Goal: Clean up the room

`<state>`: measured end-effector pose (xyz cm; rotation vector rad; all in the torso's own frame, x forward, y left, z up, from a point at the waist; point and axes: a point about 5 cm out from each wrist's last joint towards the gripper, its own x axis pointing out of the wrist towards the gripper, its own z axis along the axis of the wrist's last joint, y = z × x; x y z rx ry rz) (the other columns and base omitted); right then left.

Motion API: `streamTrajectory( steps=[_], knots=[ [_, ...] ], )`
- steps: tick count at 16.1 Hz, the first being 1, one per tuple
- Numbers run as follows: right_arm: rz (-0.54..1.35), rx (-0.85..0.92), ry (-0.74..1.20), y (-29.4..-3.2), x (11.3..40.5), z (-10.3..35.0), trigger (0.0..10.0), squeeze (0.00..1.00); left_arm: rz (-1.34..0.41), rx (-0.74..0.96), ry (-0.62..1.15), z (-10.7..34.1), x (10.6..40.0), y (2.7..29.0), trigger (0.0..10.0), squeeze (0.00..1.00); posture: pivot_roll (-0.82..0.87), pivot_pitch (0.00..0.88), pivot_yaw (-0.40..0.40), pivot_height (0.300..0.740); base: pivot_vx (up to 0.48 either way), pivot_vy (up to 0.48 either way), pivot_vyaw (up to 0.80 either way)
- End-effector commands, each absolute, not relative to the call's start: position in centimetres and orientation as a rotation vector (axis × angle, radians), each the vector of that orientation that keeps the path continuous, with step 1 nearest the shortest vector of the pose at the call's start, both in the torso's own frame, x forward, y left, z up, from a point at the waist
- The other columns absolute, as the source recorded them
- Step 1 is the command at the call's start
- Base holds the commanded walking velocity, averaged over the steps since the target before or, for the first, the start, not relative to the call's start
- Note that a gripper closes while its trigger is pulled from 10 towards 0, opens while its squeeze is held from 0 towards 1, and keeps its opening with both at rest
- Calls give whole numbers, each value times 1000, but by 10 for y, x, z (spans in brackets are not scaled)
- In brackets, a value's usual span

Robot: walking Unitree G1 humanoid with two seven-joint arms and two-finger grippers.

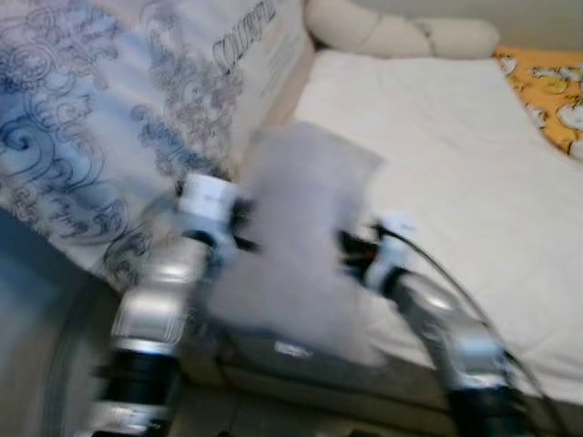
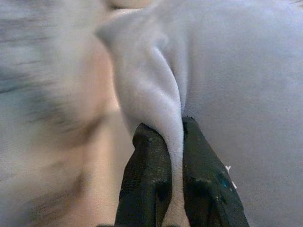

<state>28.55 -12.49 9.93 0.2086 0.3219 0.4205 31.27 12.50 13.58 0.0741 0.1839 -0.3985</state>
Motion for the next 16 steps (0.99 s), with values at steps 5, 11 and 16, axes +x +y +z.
streamTrajectory(
  steps=[5, 11, 16],
  knots=[
    [458, 215, 260, -116, 287, 115, 10000, 0, -387, 87, 142, 143, 317, 130, 10000, 0, -67, 0, 18, 740, 264, 0, 0],
    [431, 240, 253, -117, 290, 115, 10000, 0, -422, 105, 129, 145, 322, 122, 10000, 0, -64, 0, 21, 740, 41, 0, 0],
    [362, 265, 258, -124, 299, 114, 10000, 0, -461, 153, 107, 147, 330, 116, 10000, 0, -69, 0, 24, 740, 0, 0, 0]
  ],
)
